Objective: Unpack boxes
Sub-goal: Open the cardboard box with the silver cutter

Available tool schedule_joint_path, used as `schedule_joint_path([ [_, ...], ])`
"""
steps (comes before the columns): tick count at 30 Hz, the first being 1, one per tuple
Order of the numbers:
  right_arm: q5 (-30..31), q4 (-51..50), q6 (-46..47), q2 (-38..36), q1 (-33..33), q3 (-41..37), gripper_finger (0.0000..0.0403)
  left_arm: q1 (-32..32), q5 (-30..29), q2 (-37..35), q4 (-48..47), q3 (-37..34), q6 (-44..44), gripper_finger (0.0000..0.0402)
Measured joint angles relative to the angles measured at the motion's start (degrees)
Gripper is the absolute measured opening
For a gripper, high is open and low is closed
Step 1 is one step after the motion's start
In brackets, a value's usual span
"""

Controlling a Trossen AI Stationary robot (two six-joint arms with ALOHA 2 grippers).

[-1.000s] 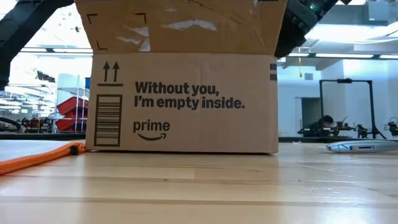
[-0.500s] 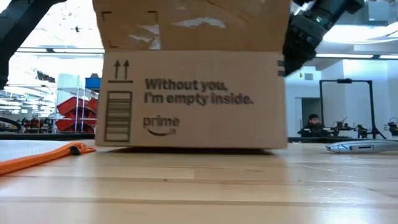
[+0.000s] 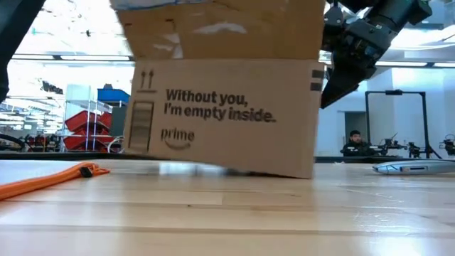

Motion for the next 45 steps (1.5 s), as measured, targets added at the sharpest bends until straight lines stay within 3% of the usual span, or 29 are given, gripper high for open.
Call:
schedule_joint_path([
  [4, 1.89, 5.81, -0.21, 0.41, 0.06, 0.26, 0.0087, -0.57, 2.83, -1.27, 8.63, 0.58, -2.02, 0.0082],
  [8, 2.41, 11.49, -0.76, 1.13, -0.01, 0.30, 0.0087, -1.45, 9.39, -0.94, 15.33, 0.25, -3.58, 0.0082],
  [14, 1.75, 11.54, -1.60, 1.28, -1.47, 0.36, 0.0087, -3.26, 7.98, -0.94, 14.34, 0.30, -1.22, 0.0082],
  [17, 1.70, 5.47, -1.65, -0.41, -1.49, 0.53, 0.0087, -2.66, 7.19, -0.94, 13.30, 0.29, -1.56, 0.0082],
  [24, 1.44, -23.12, -2.12, -7.71, -1.53, 8.50, 0.0087, -2.53, 7.07, -0.94, 15.16, -2.23, -2.39, 0.0082],
  [28, 1.37, -30.26, -0.42, -12.57, -1.22, 12.70, 0.0087, -2.58, 7.22, -0.08, 19.96, -4.61, -2.84, 0.0082],
  [32, 1.32, -27.44, 1.29, -16.83, -1.40, 13.14, 0.0087, -2.69, 7.91, 1.90, 23.91, -6.40, -3.93, 0.0082],
  [40, 1.31, -26.05, 2.26, -18.19, -1.39, 13.14, 0.0087, -1.86, 8.09, 3.31, 17.76, -5.76, -3.36, 0.0082],
  [45, 1.28, -14.58, -2.31, -14.88, -1.36, 12.31, 0.0087, -1.79, 7.08, 3.70, 13.81, -1.88, -3.04, 0.0082],
])
